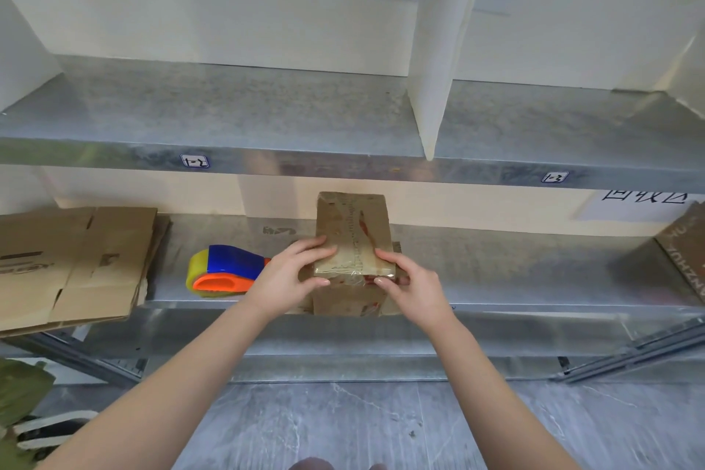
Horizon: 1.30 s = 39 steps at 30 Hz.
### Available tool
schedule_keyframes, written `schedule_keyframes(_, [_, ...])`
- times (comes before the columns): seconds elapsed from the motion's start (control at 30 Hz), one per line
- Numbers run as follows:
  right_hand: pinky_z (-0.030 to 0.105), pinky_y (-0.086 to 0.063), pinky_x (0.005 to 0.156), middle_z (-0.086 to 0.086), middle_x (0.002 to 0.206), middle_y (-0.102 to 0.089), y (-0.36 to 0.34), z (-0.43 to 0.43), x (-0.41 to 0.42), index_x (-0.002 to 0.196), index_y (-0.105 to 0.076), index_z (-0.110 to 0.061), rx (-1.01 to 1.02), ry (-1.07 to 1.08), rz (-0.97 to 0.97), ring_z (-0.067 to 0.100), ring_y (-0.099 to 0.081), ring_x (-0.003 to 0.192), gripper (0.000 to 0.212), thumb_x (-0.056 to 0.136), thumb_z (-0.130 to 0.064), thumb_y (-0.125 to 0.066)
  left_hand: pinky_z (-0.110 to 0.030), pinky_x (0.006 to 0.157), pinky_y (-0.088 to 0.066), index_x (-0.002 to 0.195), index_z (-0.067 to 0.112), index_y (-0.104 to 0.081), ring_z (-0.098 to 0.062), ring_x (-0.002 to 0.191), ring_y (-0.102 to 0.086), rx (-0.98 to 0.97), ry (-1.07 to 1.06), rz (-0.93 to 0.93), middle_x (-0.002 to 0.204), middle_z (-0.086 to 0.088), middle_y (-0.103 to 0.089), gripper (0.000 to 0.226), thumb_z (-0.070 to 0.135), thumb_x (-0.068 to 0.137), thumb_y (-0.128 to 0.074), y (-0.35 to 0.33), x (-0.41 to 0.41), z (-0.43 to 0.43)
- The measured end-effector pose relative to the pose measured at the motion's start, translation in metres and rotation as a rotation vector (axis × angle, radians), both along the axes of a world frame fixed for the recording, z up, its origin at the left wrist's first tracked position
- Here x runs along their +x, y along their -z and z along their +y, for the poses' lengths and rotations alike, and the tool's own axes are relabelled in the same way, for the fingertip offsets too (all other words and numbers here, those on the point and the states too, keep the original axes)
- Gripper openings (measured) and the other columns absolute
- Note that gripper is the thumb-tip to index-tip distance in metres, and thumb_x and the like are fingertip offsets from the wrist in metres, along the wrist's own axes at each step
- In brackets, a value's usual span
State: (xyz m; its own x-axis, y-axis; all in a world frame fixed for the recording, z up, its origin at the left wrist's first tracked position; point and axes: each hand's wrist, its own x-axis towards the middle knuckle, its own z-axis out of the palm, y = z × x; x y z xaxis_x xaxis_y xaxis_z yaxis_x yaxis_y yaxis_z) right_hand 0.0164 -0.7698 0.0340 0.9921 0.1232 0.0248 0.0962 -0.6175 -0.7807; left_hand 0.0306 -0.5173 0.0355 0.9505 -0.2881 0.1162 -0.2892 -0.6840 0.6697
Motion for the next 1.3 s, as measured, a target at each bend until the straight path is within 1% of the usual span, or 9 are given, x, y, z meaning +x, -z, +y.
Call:
schedule_keyframes(0.1, [0.014, -0.048, 0.07, -0.018, 0.083, -0.067, 0.0, 0.004, 0.0, 0.126, -0.061, -0.038, 0.014, 0.041, 0.0, -0.002, -0.058, 0.064, 0.043, 0.086, -0.026, -0.073, -0.021, 0.113, -0.025, 0.134, 0.033, -0.055, -0.002, 0.135, -0.033, -0.002, -0.016, 0.024, 0.149, 0.014, -0.037, 0.05, 0.031, 0.086, -0.07, -0.001, -0.001, -0.002])
schedule_keyframes(0.2, [0.008, -0.046, 0.087, -0.024, 0.108, -0.066, -0.003, 0.005, -0.003, 0.121, -0.062, -0.039, 0.15, 0.03, 0.085, -0.009, -0.061, 0.098, 0.042, 0.082, -0.034, -0.077, -0.026, 0.113, -0.032, 0.13, 0.029, -0.06, -0.003, 0.133, -0.035, -0.06, -0.031, 0.056, 0.147, 0.011, -0.04, 0.043, 0.032, 0.088, -0.068, -0.003, -0.003, -0.005])
schedule_keyframes(0.4, [0.007, -0.04, 0.066, -0.022, 0.082, -0.06, -0.003, 0.016, -0.002, 0.117, -0.065, -0.028, 0.079, 0.104, -0.017, -0.01, -0.056, 0.069, 0.032, 0.086, -0.032, -0.073, -0.031, 0.106, -0.038, 0.125, 0.025, -0.057, -0.015, 0.125, -0.045, 0.054, -0.109, -0.009, 0.139, 0.004, -0.041, 0.039, 0.032, 0.088, -0.066, -0.006, -0.008, -0.029])
schedule_keyframes(0.57, [0.025, -0.05, 0.08, -0.006, 0.111, -0.067, 0.007, 0.019, 0.001, 0.122, -0.058, -0.03, 0.001, 0.063, -0.039, 0.011, -0.064, 0.089, 0.035, 0.09, -0.04, -0.066, -0.041, 0.102, -0.043, 0.115, 0.027, -0.06, -0.019, 0.118, -0.048, 0.0, -0.178, -0.028, 0.124, 0.007, -0.044, 0.04, 0.034, 0.079, -0.076, -0.007, -0.005, -0.035])
schedule_keyframes(0.73, [0.021, -0.045, 0.088, -0.011, 0.112, -0.064, -0.002, 0.014, -0.002, 0.102, -0.058, -0.044, 0.092, 0.09, 0.042, 0.009, -0.058, 0.105, 0.015, 0.088, -0.046, -0.064, -0.035, 0.114, -0.029, 0.148, 0.033, -0.027, -0.009, 0.134, -0.031, -0.373, -0.223, 0.354, 0.145, 0.008, -0.029, 0.095, 0.054, 0.071, -0.078, -0.015, -0.003, -0.015])
schedule_keyframes(0.93, [0.026, -0.053, 0.081, 0.001, 0.107, -0.058, -0.01, 0.025, -0.023, 0.147, -0.028, -0.026, 0.404, 0.202, 0.307, 0.012, -0.061, 0.099, 0.078, 0.084, -0.036, -0.074, -0.027, 0.093, -0.048, 0.135, 0.024, -0.037, -0.015, 0.12, -0.053, -0.577, -0.287, 0.491, 0.129, 0.004, -0.053, 0.068, 0.013, 0.081, -0.076, -0.01, -0.015, -0.009])
schedule_keyframes(1.03, [0.04, -0.057, 0.084, 0.001, 0.125, -0.057, -0.009, 0.019, -0.029, 0.139, -0.042, -0.02, 0.553, 0.213, 0.423, 0.019, -0.061, 0.11, 0.062, 0.086, -0.018, -0.073, -0.026, 0.084, -0.05, 0.138, 0.03, -0.028, -0.014, 0.114, -0.054, -0.663, -0.267, 0.549, 0.128, 0.0, -0.048, 0.08, 0.012, 0.079, -0.078, -0.015, -0.023, -0.012])
schedule_keyframes(1.17, [0.024, -0.052, 0.065, 0.001, 0.133, -0.051, -0.017, 0.01, -0.041, 0.129, -0.041, -0.021, 0.627, 0.166, 0.401, 0.017, -0.057, 0.114, 0.066, 0.072, 0.003, -0.066, -0.042, 0.105, -0.043, 0.138, 0.057, -0.029, -0.018, 0.126, -0.048, -0.59, -0.22, 0.49, 0.143, 0.001, -0.037, 0.084, 0.059, 0.068, -0.076, -0.031, -0.028, -0.013])
schedule_keyframes(1.3, [0.018, -0.052, 0.073, -0.011, 0.125, -0.049, -0.033, 0.009, -0.052, 0.137, -0.03, -0.032, 0.549, 0.11, 0.197, 0.0, -0.049, 0.113, 0.085, 0.067, -0.001, -0.067, -0.034, 0.101, -0.047, 0.132, 0.047, -0.038, -0.008, 0.129, -0.045, -0.731, -0.085, 0.381, 0.141, 0.012, -0.042, 0.068, 0.023, 0.081, -0.076, -0.051, -0.038, -0.016])
